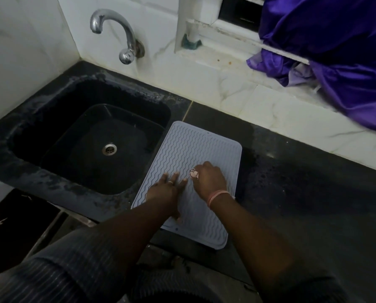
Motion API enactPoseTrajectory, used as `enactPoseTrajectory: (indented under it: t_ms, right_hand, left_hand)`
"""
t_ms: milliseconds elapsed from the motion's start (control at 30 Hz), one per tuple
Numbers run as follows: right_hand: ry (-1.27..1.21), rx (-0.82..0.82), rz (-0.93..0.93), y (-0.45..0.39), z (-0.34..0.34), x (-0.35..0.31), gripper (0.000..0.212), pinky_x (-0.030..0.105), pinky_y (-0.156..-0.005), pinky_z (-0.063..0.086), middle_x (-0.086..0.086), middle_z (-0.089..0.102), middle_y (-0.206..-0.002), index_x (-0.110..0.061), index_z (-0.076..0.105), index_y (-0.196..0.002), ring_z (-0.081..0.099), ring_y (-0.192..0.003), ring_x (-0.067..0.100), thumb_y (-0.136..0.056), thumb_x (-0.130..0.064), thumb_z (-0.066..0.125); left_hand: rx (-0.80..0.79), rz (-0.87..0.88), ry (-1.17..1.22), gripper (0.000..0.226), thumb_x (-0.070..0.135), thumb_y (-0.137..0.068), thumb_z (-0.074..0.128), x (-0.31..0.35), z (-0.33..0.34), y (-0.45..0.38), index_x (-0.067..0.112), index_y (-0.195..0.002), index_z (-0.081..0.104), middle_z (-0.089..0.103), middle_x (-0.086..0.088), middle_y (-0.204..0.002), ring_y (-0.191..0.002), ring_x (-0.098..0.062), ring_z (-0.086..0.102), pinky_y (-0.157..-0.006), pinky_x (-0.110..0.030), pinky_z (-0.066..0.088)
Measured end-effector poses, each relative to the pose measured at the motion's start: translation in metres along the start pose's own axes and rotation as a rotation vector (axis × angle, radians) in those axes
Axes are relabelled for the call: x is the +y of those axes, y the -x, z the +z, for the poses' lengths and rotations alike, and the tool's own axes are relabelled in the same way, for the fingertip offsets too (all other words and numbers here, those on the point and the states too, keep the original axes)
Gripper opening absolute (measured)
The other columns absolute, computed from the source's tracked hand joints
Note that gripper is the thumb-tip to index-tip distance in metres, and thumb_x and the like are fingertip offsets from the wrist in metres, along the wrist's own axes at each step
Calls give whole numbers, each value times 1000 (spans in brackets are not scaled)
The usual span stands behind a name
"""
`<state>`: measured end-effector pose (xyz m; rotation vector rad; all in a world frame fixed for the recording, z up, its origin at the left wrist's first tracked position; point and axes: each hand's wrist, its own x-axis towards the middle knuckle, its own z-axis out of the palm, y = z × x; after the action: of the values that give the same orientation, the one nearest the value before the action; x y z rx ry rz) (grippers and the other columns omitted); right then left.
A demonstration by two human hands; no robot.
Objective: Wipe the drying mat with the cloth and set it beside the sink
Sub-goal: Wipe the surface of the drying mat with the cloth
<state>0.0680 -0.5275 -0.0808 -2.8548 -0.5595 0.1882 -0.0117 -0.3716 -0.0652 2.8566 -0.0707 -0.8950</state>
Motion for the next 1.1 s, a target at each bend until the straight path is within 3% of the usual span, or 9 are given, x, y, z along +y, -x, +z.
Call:
enactPoseTrajectory:
  t_ms: [300, 567, 667, 767, 867, 967, 1100]
  right_hand:
    - [-97, -5, -57, 100, 18, -30, 7, 31, -67, 37, 4, 65, -82, -21, 73, -81, 61, -74, 23, -85, -25, 68]
    - [-219, -104, -16, 156, 18, -51, 10, 41, -72, 53, 6, 67, -88, -18, 76, -89, 65, -77, 26, -84, -23, 69]
    - [-445, -189, 80, 152, -7, -44, 22, 32, -75, 54, 3, 73, -87, -16, 77, -90, 69, -80, 16, -89, -37, 74]
    - [-636, -43, 290, 133, -21, -15, 23, 32, -70, 55, 2, 70, -77, -13, 69, -78, 67, -72, 13, -89, -31, 79]
    - [-521, 126, 387, 105, -21, 17, 14, 27, -74, 52, 9, 68, -92, -13, 69, -90, 66, -84, 20, -90, -24, 76]
    - [-326, 81, 369, 81, -11, 33, 32, 34, -89, 52, 16, 58, -118, -9, 67, -121, 61, -100, 31, -92, -24, 70]
    - [-44, 21, 162, 88, 16, 23, 23, 40, -83, 53, 12, 59, -113, -17, 71, -116, 61, -95, 36, -95, -19, 62]
  left_hand:
    - [-70, -8, -16, 132, 51, -79, 84, 2, -2, -3, 33, -162, -17, -24, 1, -170, -157, -35, -17, -124, -55, 16]
    - [-65, 60, -66, 128, 44, -84, 82, -7, 0, 3, 32, -162, -18, -25, -1, -170, -157, -35, -16, -123, -55, 21]
    - [-42, 91, -29, 129, 48, -80, 84, -11, 4, 6, 29, -164, -13, -20, -4, -171, -157, -37, -15, -125, -54, 14]
    - [-15, 90, -4, 124, 50, -79, 84, -6, 9, 15, 25, -165, -2, -14, -9, -172, -157, -41, -10, -127, -55, 13]
    - [53, 134, 84, 104, 47, -85, 78, 13, 15, 23, 31, -163, 12, -4, -8, -173, -157, -41, -5, -126, -57, 16]
    - [38, 159, 35, 102, 47, -86, 77, 31, 28, 26, 37, -163, 12, -4, -7, -173, -157, -41, -6, -125, -58, 12]
    - [54, 93, -15, 103, 49, -88, 74, 38, 42, 28, 39, -164, 6, -7, -3, -173, -158, -38, -8, -125, -55, 10]
